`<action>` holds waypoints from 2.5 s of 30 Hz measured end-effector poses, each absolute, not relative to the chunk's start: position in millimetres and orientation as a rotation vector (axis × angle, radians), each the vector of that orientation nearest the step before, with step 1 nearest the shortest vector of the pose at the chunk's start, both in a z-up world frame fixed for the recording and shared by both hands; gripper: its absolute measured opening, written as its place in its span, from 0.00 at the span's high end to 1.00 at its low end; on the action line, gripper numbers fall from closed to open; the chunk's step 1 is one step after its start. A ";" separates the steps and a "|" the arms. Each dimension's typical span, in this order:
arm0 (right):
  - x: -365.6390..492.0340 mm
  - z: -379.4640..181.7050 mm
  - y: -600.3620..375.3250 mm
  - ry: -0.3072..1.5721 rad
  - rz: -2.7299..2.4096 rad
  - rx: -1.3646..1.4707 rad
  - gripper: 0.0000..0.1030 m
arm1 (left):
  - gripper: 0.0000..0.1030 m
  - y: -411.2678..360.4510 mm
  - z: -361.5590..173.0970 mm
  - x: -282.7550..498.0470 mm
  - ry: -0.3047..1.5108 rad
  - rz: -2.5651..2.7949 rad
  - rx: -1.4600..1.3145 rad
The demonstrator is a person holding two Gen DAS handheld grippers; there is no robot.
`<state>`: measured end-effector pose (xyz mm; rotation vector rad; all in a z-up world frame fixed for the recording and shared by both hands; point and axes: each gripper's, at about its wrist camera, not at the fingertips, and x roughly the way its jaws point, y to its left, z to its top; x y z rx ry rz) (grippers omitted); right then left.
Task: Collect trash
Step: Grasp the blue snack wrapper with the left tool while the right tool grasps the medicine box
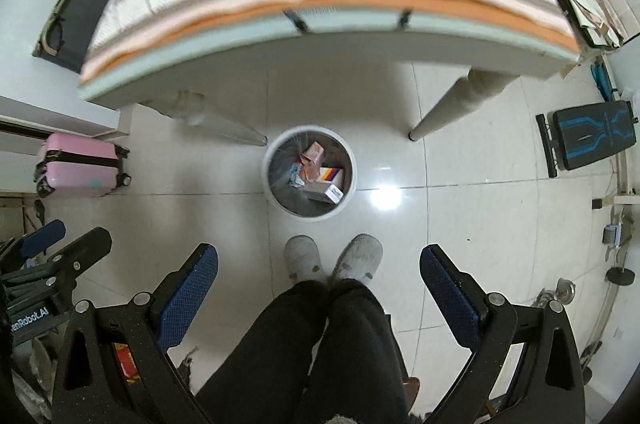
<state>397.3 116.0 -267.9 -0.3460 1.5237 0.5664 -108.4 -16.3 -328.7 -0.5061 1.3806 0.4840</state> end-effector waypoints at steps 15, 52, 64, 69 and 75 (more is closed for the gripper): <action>538.5 -167.8 177.3 1.394 0.585 -0.202 0.01 | 0.00 65.8 -230.1 19.4 1.148 0.678 -0.378; 1098.6 -352.2 366.0 1.385 0.509 -0.396 0.13 | 0.85 171.4 -333.3 407.5 1.288 0.675 -0.688; 1074.0 -323.6 343.2 1.361 0.455 -0.308 0.15 | 0.97 154.0 -275.5 394.5 1.226 0.696 -0.536; 1037.8 -299.9 335.0 1.343 0.479 -0.291 0.15 | 0.97 144.7 -261.4 388.2 1.195 0.689 -0.486; 968.7 -259.8 306.6 1.336 0.525 -0.251 0.16 | 0.97 135.2 -243.4 353.0 1.158 0.680 -0.458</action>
